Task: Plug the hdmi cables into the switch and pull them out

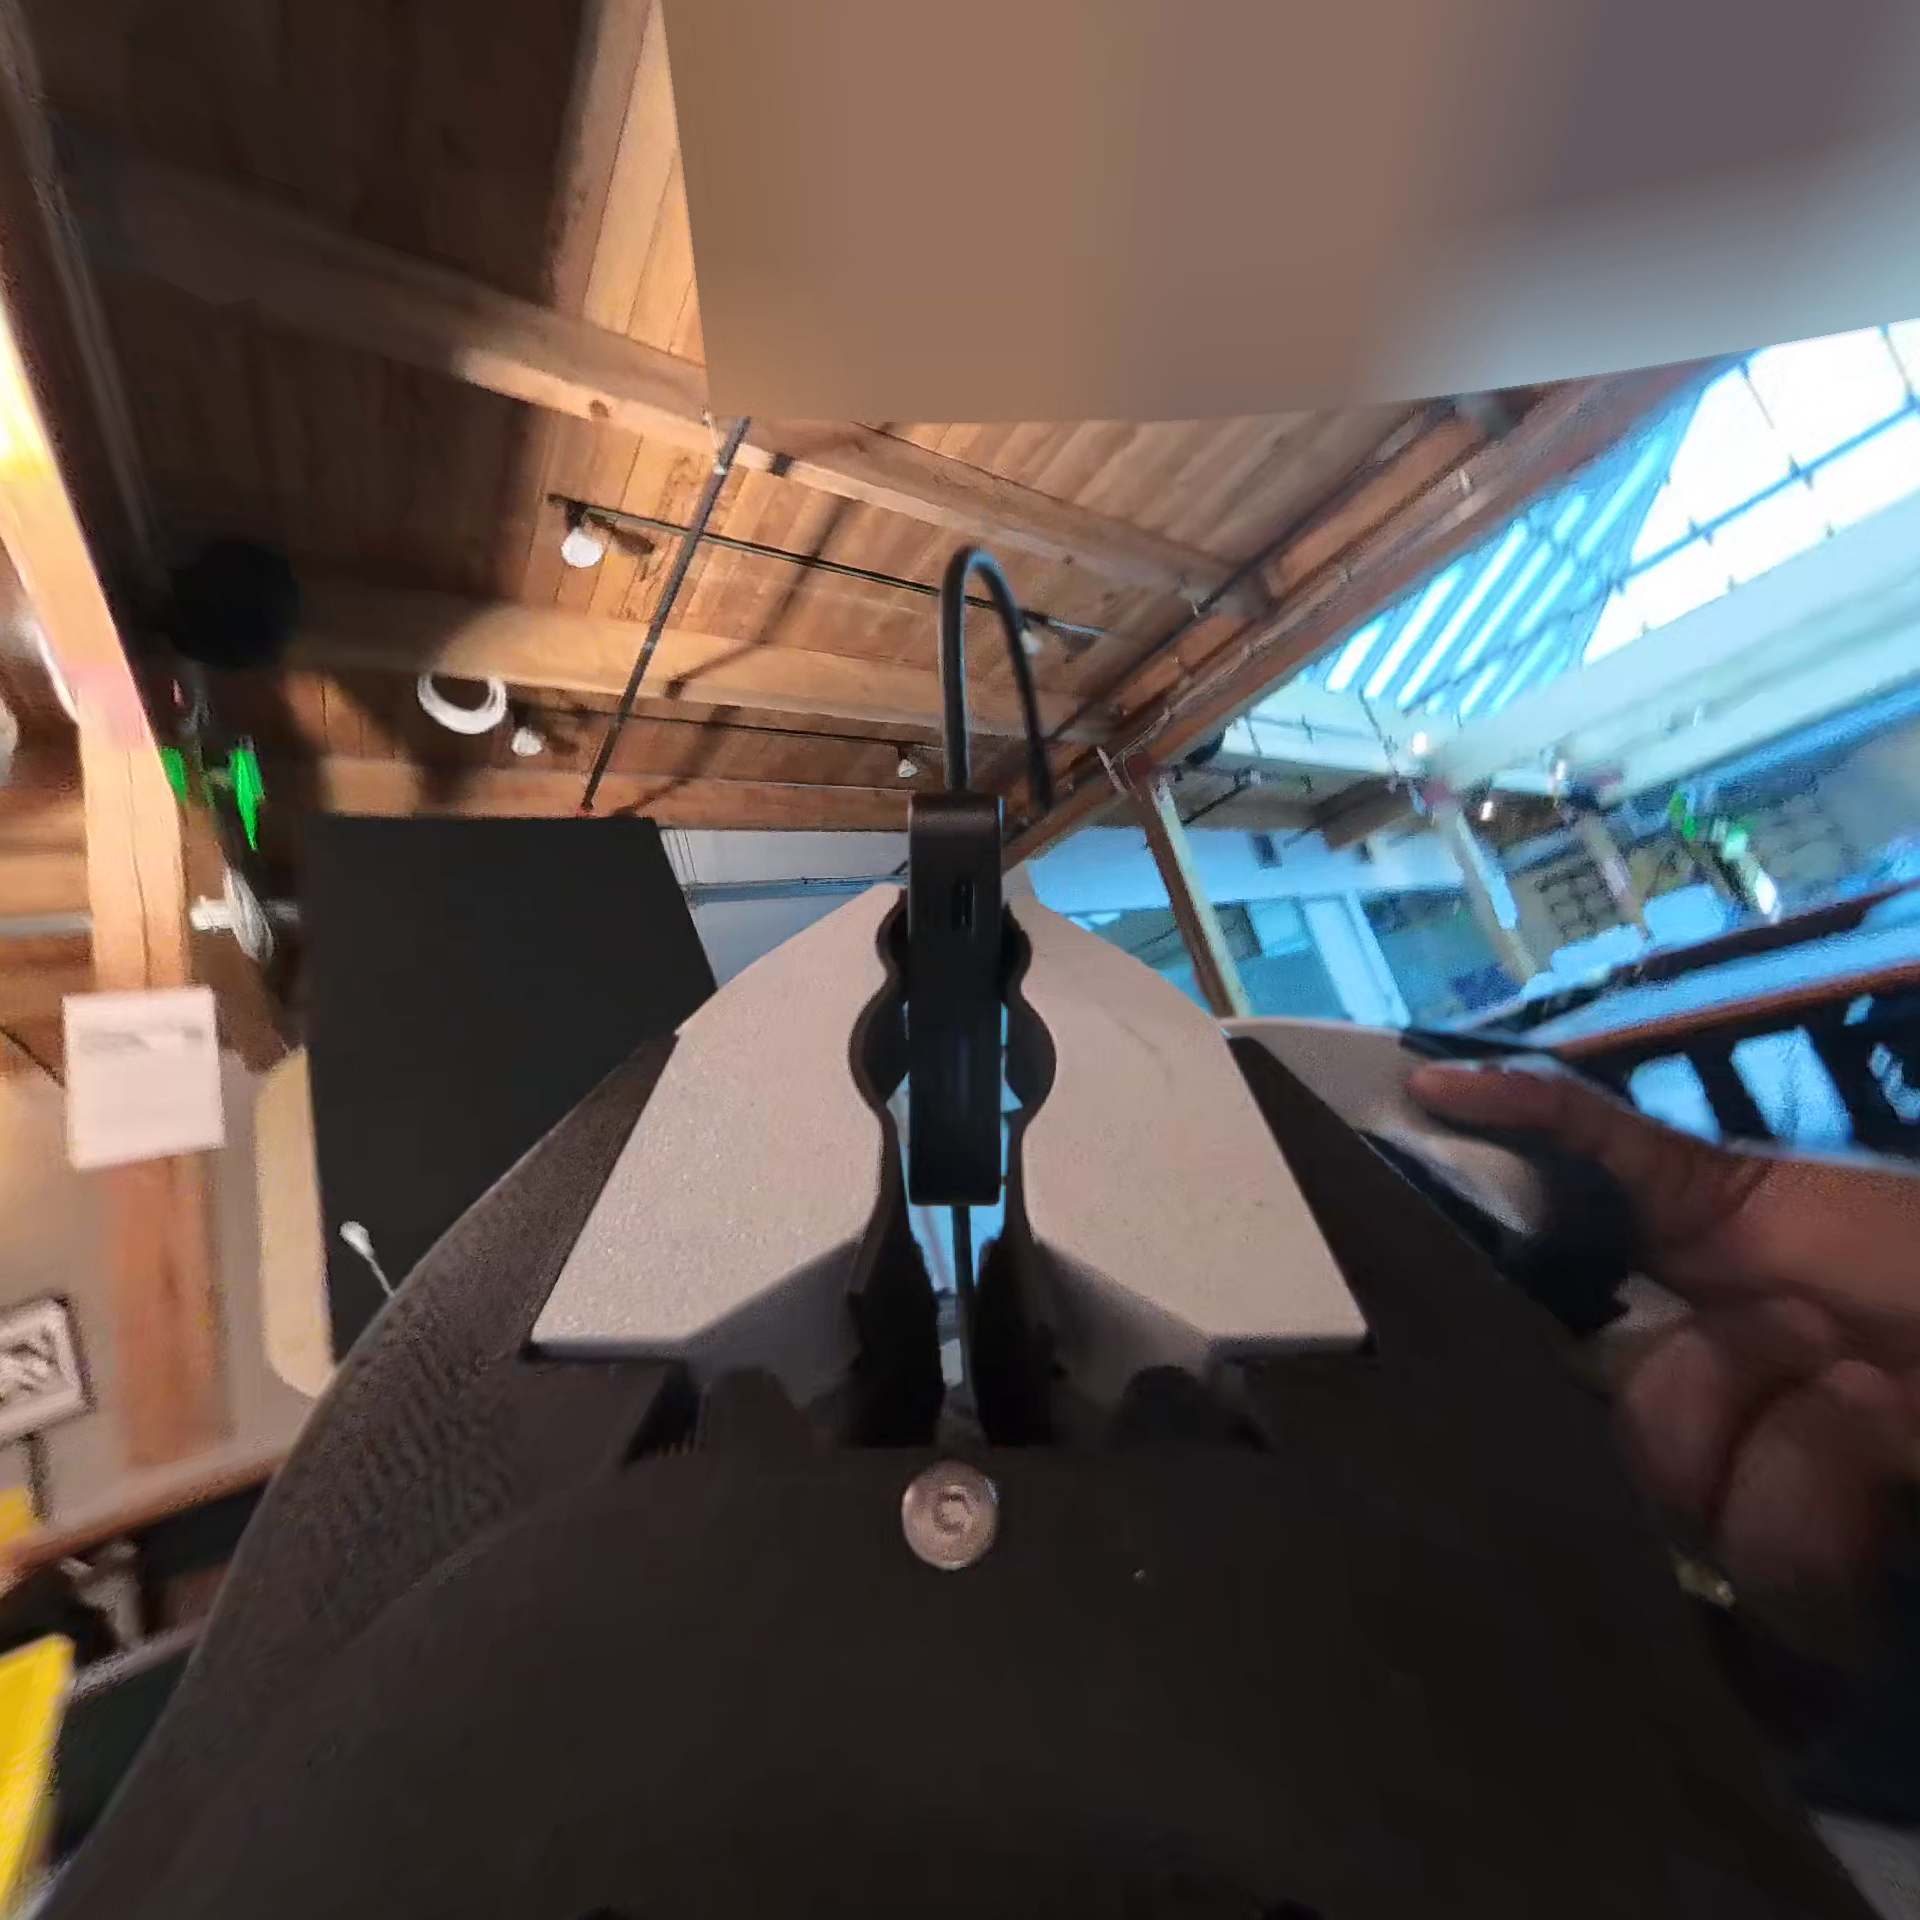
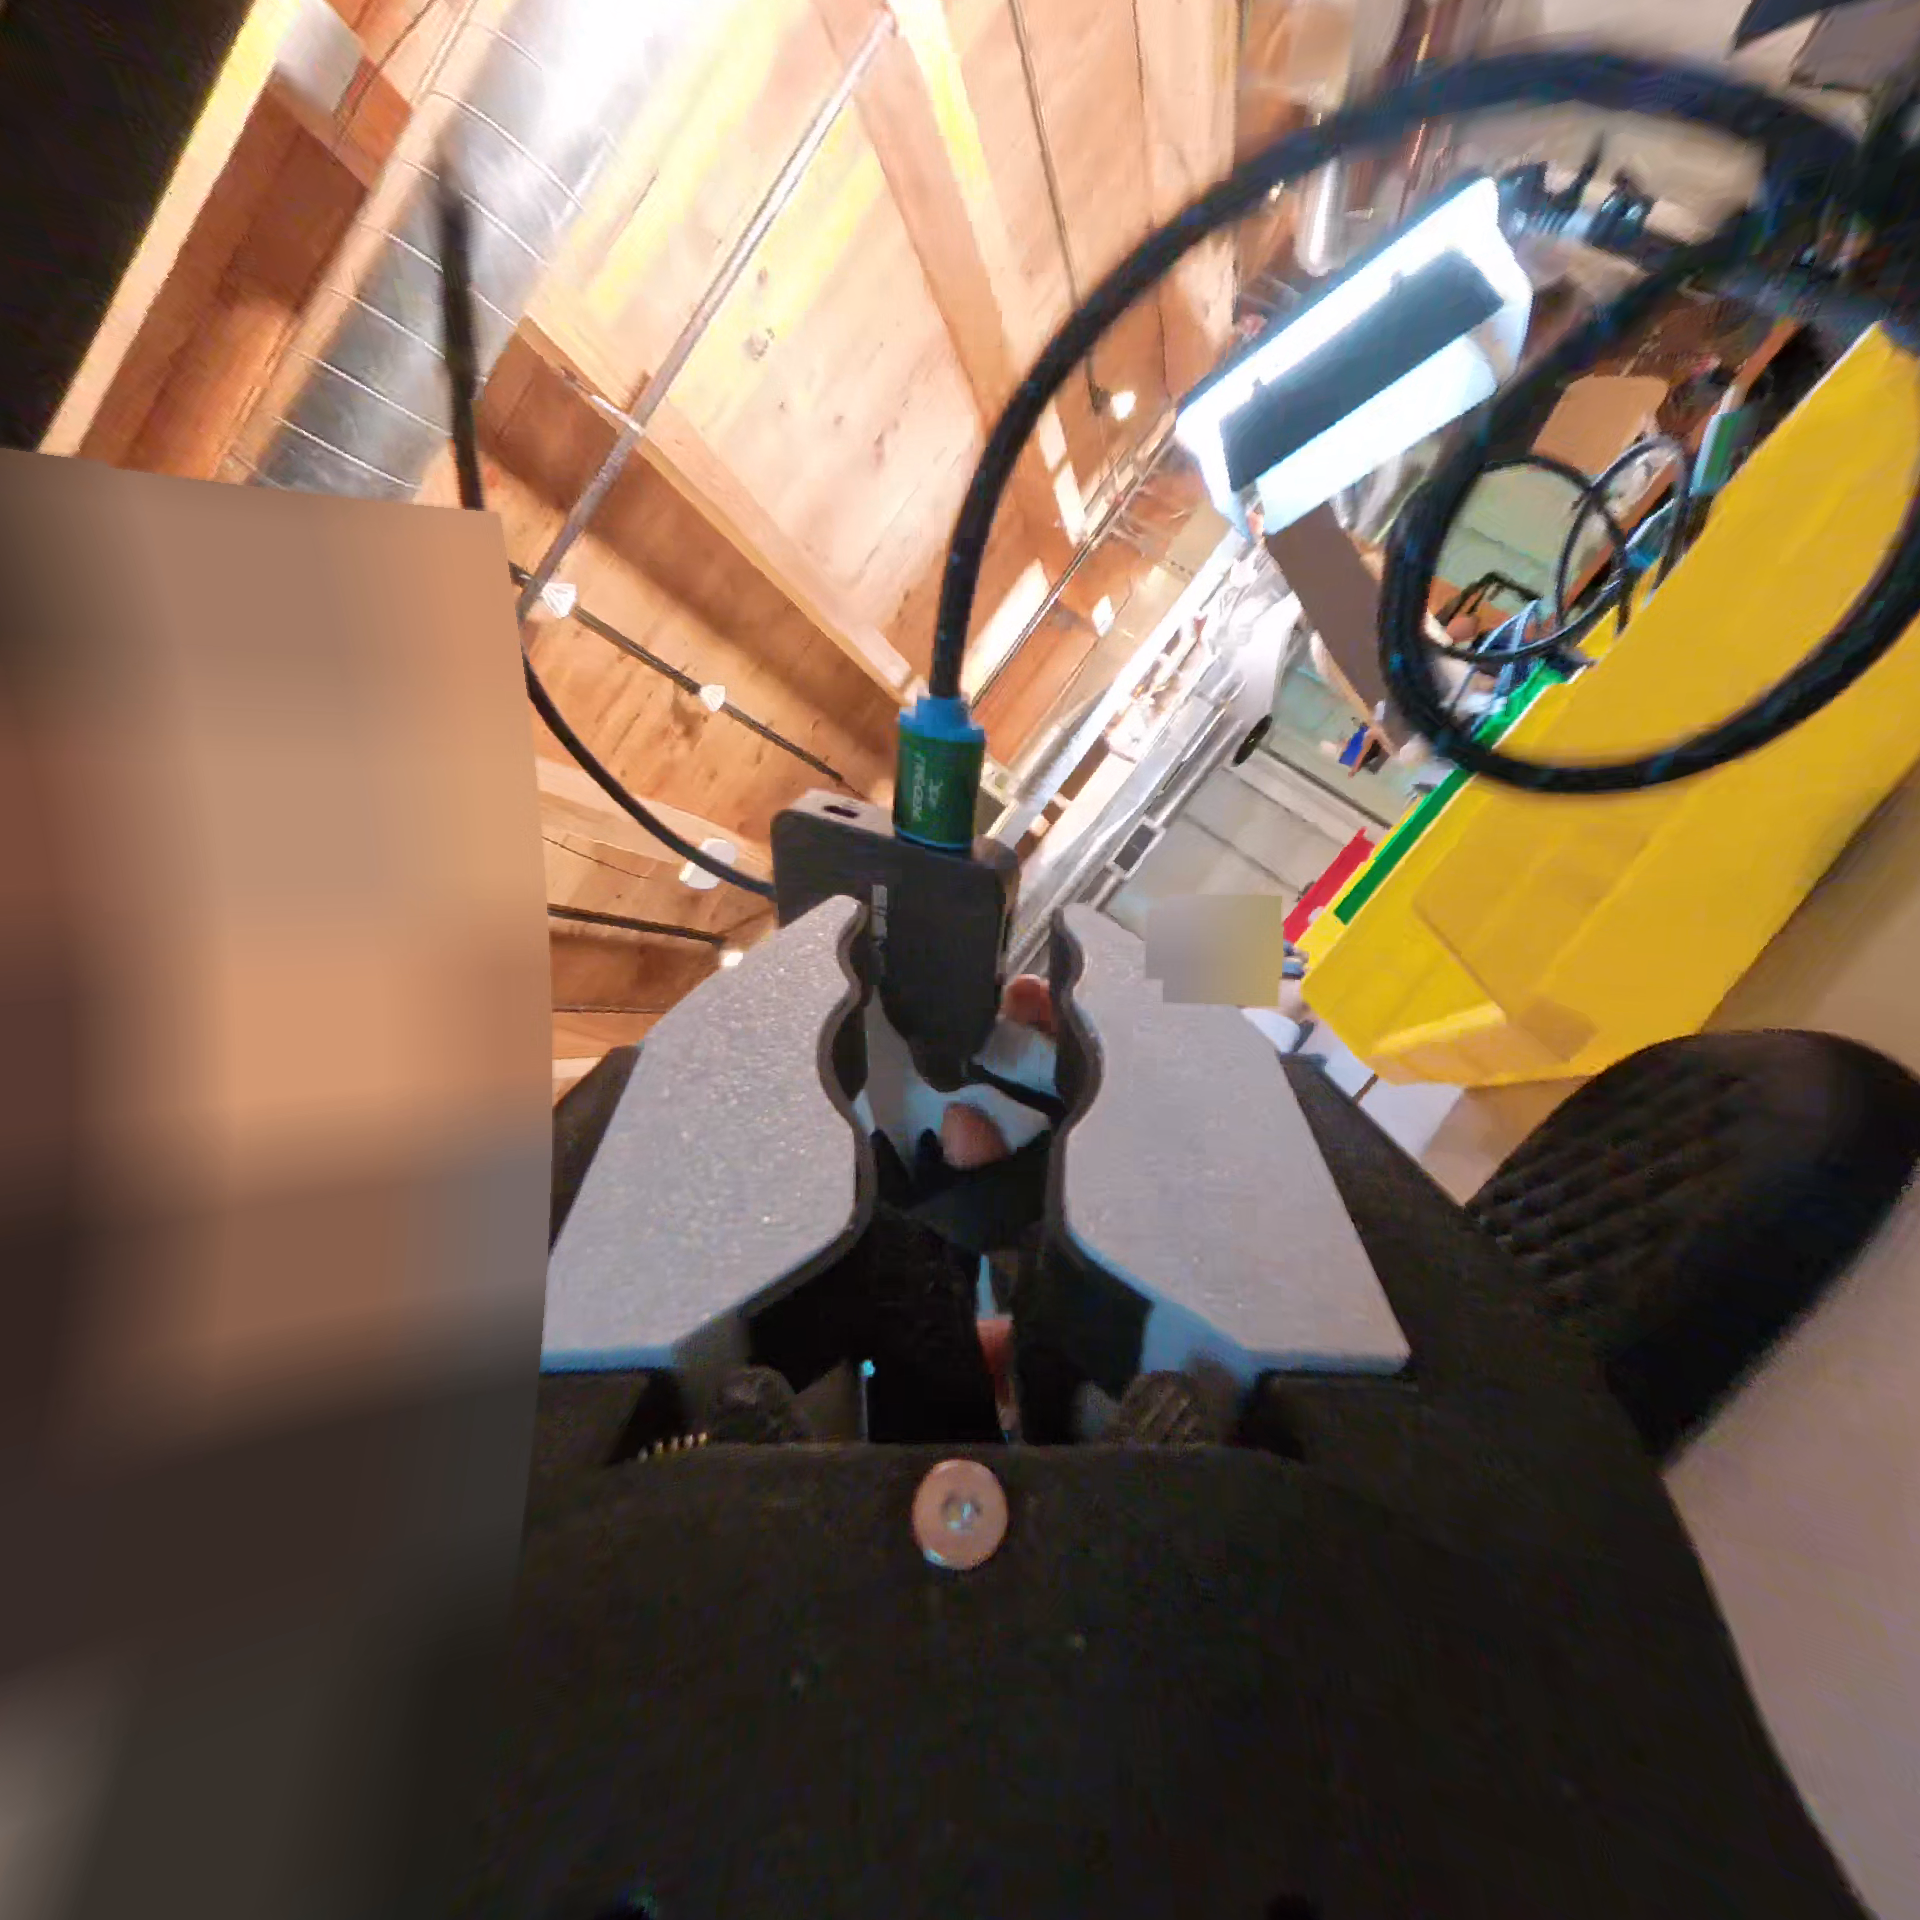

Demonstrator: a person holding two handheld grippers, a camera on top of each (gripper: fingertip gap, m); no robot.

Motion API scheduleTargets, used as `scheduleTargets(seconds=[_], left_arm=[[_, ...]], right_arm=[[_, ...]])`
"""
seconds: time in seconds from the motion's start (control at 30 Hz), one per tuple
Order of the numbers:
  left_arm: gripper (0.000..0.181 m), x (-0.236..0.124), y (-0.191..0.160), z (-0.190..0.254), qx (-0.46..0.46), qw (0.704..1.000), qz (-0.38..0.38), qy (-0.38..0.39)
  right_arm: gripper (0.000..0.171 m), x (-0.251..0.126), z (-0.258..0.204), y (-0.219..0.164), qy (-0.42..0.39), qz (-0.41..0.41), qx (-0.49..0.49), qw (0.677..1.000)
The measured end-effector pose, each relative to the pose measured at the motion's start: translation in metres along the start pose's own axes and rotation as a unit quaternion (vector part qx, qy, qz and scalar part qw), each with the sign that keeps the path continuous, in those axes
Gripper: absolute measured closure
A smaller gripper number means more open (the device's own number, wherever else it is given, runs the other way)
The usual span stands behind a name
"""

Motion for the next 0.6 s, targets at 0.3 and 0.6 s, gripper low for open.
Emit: scheduleTargets(seconds=[0.3, 0.6], left_arm=[[0.167, -0.003, 0.0, 0.034, 0.046, 0.994, 0.012, -0.099], [0.095, -0.01, -0.011, 0.043, -0.247, 0.927, -0.124, -0.253]], right_arm=[[0.148, 0.023, -0.008, 0.011, 0.03, -0.025, 0.004, 0.999], [0.15, 0.012, -0.047, 0.019, 0.065, -0.136, -0.374, 0.915]])
Point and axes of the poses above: each gripper's, where its closed fingertips meet, x out along the fingers, y out of its top, z = x × y across the jaws, the point moved 1 cm from there along -x, back along the fingers, and after that the axes turned 1 degree about y, right-handed, at the moved point
